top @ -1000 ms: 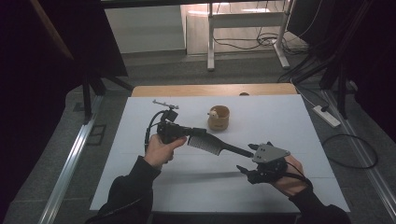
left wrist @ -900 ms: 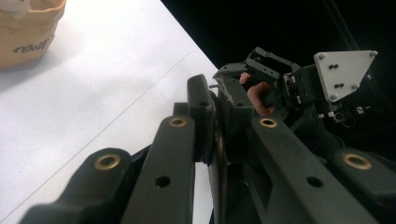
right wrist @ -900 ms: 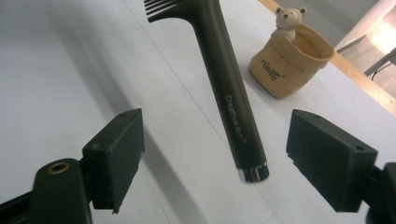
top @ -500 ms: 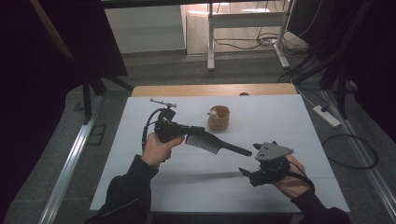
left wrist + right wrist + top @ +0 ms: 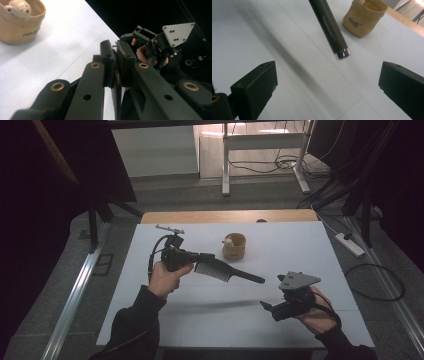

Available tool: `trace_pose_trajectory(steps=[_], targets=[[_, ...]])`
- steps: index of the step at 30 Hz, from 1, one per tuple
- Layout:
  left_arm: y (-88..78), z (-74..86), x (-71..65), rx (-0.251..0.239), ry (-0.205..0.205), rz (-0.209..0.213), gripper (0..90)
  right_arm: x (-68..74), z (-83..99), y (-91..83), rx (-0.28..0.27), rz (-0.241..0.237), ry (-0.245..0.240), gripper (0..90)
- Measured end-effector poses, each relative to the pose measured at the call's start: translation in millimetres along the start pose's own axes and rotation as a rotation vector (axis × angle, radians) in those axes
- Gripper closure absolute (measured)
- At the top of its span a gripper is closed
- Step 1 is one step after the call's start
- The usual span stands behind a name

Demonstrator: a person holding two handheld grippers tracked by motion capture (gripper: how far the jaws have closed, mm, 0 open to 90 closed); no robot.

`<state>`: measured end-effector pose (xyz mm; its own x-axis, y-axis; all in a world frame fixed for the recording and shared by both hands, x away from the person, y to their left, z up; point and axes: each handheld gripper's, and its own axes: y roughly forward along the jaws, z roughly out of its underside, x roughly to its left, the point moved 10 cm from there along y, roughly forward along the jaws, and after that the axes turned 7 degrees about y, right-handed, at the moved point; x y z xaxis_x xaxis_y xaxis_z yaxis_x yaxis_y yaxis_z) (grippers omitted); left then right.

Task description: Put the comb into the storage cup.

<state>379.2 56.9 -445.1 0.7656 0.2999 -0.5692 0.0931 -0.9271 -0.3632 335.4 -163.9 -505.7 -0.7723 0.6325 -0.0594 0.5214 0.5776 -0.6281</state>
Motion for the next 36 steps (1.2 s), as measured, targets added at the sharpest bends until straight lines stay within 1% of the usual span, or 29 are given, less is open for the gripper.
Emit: trace_pose_trajectory(steps=[6,10,13,22,24,36], targets=[[-2.8,-2.6,-0.2,-0.005,0.014,-0.010,83.6,-3.9,5.4,-1.4,0.016,-0.003,0.028,1.3],[-8.0,-4.7,-0.8,-0.012,0.019,-0.016,83.6,-6.0,7.4,-3.8,0.016,0.002,0.038,0.5],[-12.4,-5.9,0.0,-0.018,0.022,-0.023,83.6,-8.4,10.5,-5.0,0.025,0.007,0.049,0.3],[-22.2,-9.8,7.6,-0.031,0.020,-0.043,83.5,-13.3,18.3,-7.2,0.052,0.023,0.077,0.0],[-23.7,-10.9,9.8,-0.028,0.018,-0.052,83.5,-14.8,20.4,-8.3,0.058,0.028,0.091,0.0],[-34.0,-19.5,18.5,-0.026,0.015,-0.085,83.5,-21.1,33.1,-14.6,0.085,0.050,0.130,0.0]])
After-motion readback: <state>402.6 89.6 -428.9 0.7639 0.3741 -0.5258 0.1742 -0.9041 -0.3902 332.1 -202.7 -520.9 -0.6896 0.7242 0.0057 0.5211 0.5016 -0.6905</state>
